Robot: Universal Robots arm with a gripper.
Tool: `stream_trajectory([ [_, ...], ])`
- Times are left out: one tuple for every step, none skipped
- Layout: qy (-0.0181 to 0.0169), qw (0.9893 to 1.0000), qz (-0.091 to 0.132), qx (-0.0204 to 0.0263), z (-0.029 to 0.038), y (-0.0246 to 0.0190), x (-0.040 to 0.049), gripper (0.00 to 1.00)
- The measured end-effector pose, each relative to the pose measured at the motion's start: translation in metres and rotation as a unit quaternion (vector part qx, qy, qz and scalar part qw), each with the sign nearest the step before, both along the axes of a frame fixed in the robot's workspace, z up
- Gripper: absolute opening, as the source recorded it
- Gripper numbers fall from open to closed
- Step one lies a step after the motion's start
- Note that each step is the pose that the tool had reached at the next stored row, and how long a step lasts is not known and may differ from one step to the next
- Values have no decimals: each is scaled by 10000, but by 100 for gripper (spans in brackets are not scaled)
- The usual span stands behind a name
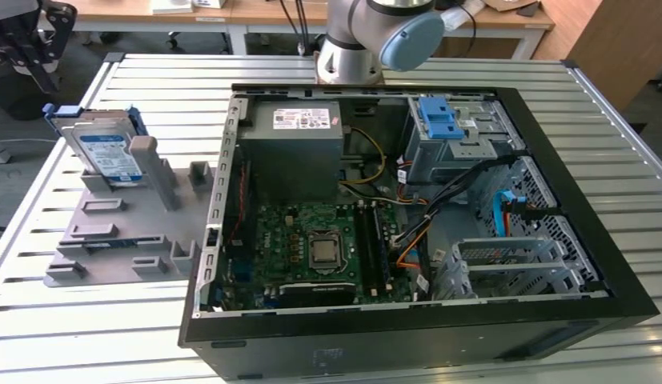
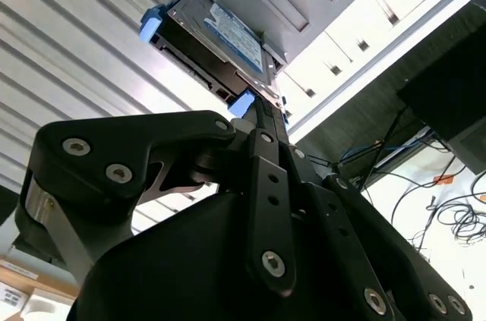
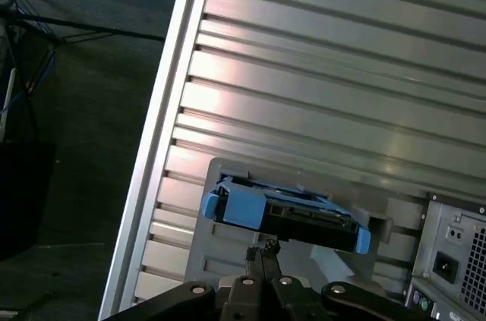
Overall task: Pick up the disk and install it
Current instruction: 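Pick up the disk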
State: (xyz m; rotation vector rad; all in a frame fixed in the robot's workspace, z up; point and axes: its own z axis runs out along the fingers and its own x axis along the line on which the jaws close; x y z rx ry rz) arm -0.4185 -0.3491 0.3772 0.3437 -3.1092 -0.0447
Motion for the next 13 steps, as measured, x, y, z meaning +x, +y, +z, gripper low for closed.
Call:
stream_trajectory([
  [0,10000,49,0,0,0,0,11],
  [0,10000,99,0,0,0,0,11],
  [0,9999,149,0,0,0,0,11],
  [0,9998,196,0,0,0,0,11],
  [0,9997,244,0,0,0,0,11],
  [0,9996,289,0,0,0,0,11],
  [0,9994,335,0,-1,0,0,11],
  [0,9993,381,0,-1,0,0,11],
  [0,9991,426,0,-1,0,0,11],
  [0,9989,472,0,-1,0,0,11],
  [0,9986,520,0,-1,0,0,11],
  [0,9984,567,0,-1,0,0,11],
  [0,9981,623,0,-1,0,0,11],
])
